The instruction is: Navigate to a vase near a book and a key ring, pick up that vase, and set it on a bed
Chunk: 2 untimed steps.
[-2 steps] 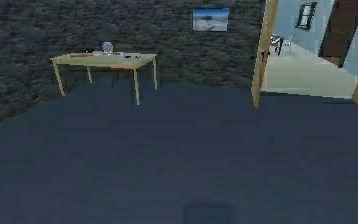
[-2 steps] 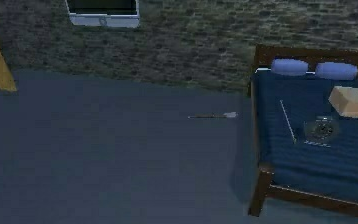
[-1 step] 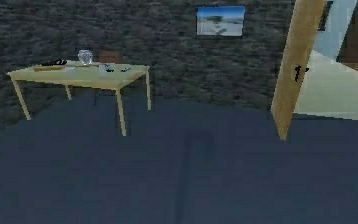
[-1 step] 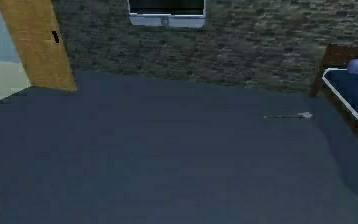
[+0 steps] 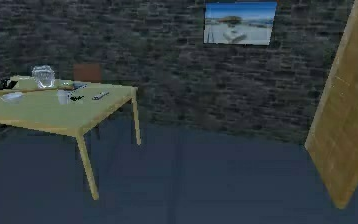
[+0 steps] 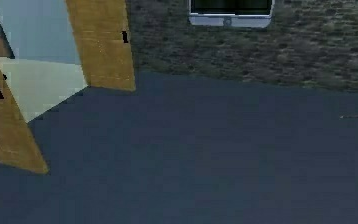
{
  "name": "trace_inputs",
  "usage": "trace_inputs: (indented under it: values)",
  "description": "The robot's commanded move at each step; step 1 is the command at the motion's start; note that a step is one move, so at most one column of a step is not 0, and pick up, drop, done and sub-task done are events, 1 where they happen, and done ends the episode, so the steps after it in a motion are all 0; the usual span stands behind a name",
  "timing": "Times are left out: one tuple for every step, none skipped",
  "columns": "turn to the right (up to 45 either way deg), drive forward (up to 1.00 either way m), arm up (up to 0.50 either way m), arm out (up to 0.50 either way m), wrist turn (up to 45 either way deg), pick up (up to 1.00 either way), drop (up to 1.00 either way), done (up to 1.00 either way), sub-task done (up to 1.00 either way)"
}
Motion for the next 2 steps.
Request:
trace_inputs:
  values:
    - [0.0, 1.0, 0.0, 0.0, 0.0, 0.0, 0.0, 0.0, 0.0]
    - [6.0, 0.0, 0.0, 0.0, 0.0, 0.0, 0.0, 0.0, 0.0]
